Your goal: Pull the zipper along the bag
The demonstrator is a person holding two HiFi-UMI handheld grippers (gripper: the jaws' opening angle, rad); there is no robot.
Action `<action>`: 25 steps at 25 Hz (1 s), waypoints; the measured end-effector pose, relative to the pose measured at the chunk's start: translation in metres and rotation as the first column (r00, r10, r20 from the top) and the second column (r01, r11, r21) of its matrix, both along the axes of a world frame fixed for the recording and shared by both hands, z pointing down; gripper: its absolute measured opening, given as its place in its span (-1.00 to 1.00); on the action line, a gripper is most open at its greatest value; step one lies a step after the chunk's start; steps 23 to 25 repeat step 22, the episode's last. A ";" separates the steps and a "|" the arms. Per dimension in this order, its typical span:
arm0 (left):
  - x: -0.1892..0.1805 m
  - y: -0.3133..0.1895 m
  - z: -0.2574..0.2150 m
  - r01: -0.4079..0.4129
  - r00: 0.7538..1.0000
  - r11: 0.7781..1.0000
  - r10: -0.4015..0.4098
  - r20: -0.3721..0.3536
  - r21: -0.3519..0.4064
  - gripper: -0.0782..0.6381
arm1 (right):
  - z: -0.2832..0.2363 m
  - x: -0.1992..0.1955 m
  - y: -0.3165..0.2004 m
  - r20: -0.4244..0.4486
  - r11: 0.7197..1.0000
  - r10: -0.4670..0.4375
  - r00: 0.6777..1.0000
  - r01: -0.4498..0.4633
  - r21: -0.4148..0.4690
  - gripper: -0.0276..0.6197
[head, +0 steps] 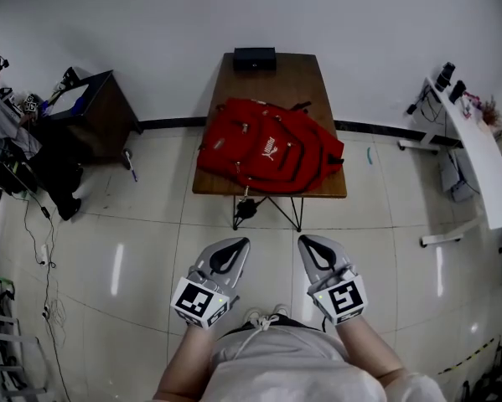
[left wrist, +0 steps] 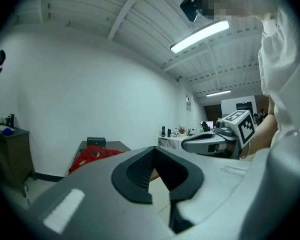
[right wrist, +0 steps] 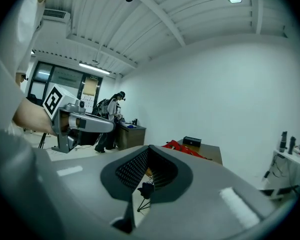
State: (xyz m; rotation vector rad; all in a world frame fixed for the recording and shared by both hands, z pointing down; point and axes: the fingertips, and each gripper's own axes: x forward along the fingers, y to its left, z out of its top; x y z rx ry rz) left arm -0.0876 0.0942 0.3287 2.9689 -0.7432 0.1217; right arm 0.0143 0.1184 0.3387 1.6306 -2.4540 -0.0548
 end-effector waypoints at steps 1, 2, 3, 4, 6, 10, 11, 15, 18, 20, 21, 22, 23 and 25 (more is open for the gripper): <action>-0.001 0.000 0.001 0.000 1.000 1.000 0.000 0.009 0.002 -0.76 | -0.001 -0.001 0.000 -0.005 1.000 0.000 1.000 0.000 0.005 -0.90; -0.001 -0.001 0.002 -0.002 1.000 1.000 0.002 0.018 0.003 -0.76 | -0.002 -0.003 0.000 -0.008 1.000 -0.002 1.000 0.002 0.009 -0.90; -0.001 -0.001 0.002 -0.006 1.000 1.000 0.006 0.022 0.004 -0.76 | -0.003 -0.004 0.000 -0.012 1.000 -0.005 1.000 0.005 0.011 -0.90; -0.001 -0.001 0.002 -0.010 1.000 1.000 0.010 0.024 0.005 -0.76 | -0.004 -0.005 0.000 -0.016 1.000 -0.007 1.000 0.007 0.013 -0.90; -0.001 -0.002 0.001 -0.016 1.000 1.000 0.016 0.024 0.009 -0.76 | -0.005 -0.007 -0.001 -0.017 1.000 -0.006 1.000 0.007 0.015 -0.90; -0.003 -0.003 0.000 -0.017 1.000 1.000 0.017 0.024 0.011 -0.76 | -0.004 -0.007 -0.002 0.001 1.000 0.005 1.000 -0.005 0.007 -0.90; -0.004 -0.003 0.001 -0.016 1.000 1.000 0.016 0.023 0.009 -0.76 | -0.003 -0.007 -0.002 -0.001 1.000 0.004 1.000 -0.004 0.006 -0.90; -0.005 -0.005 0.002 -0.015 1.000 1.000 0.015 0.021 0.003 -0.76 | -0.004 -0.008 -0.002 -0.017 1.000 0.000 1.000 0.001 0.004 -0.90; -0.005 -0.005 0.004 -0.014 1.000 1.000 0.014 0.026 0.000 -0.76 | 0.000 -0.006 -0.003 -0.028 1.000 0.000 1.000 0.000 -0.006 -0.90; -0.004 -0.006 0.007 -0.013 1.000 1.000 0.013 0.027 -0.008 -0.76 | 0.003 -0.005 -0.003 -0.032 1.000 0.001 0.999 -0.002 -0.015 -0.90; -0.004 -0.006 0.008 -0.013 1.000 1.000 0.013 0.027 -0.012 -0.76 | 0.005 -0.005 -0.002 -0.032 1.000 0.002 0.999 -0.003 -0.019 -0.90; -0.003 -0.006 0.010 -0.012 1.000 1.000 0.013 0.027 -0.016 -0.76 | 0.007 -0.005 -0.002 -0.032 1.000 0.003 0.999 -0.004 -0.022 -0.90; -0.003 -0.006 0.010 -0.012 1.000 1.000 0.013 0.027 -0.016 -0.76 | 0.007 -0.005 -0.002 -0.032 1.000 0.003 0.999 -0.004 -0.022 -0.90; -0.003 -0.006 0.010 -0.012 1.000 1.000 0.013 0.027 -0.016 -0.76 | 0.007 -0.005 -0.002 -0.032 1.000 0.003 0.999 -0.004 -0.022 -0.90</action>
